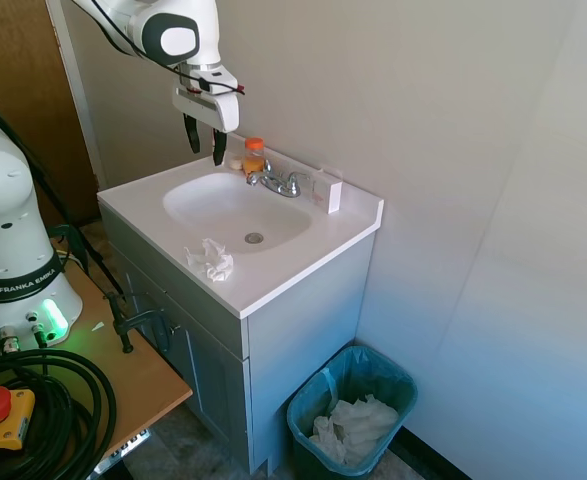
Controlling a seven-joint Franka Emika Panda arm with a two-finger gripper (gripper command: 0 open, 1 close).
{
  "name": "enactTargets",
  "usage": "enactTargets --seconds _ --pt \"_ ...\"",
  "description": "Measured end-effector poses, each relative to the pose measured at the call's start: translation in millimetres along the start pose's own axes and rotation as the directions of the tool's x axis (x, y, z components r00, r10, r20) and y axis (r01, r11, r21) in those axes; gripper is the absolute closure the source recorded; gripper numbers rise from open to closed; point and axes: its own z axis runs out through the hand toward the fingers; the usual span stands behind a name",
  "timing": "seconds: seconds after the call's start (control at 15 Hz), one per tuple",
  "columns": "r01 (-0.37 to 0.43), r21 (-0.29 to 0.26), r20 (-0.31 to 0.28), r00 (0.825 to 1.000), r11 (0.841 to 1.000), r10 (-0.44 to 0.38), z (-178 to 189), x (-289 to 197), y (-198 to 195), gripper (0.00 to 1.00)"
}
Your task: Throw the tissue in the trash bin
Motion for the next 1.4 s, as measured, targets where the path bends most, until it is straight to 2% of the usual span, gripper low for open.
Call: enactTargets --seconds 0.27,0.47,0.67,1.07,1.2,1.4 --pt "-0.045 0.001 -0.017 0.999 0.999 0.045 -5 9 5 0.00" --pt "-0.130 -0.011 -0.056 0.990 0.991 0.130 -13 41 39 0.00" --pt "-0.191 -0.077 -0.078 0.980 0.979 0.185 -5 62 80 0.00" --pt "-0.225 -0.246 -0.043 0.974 0.943 0.221 40 57 161 0.00" --pt "-0.224 -0.272 -0.019 0.974 0.936 0.227 54 50 174 0.00" --pt "-0.215 -0.275 0.004 0.974 0.937 0.225 70 50 180 0.00"
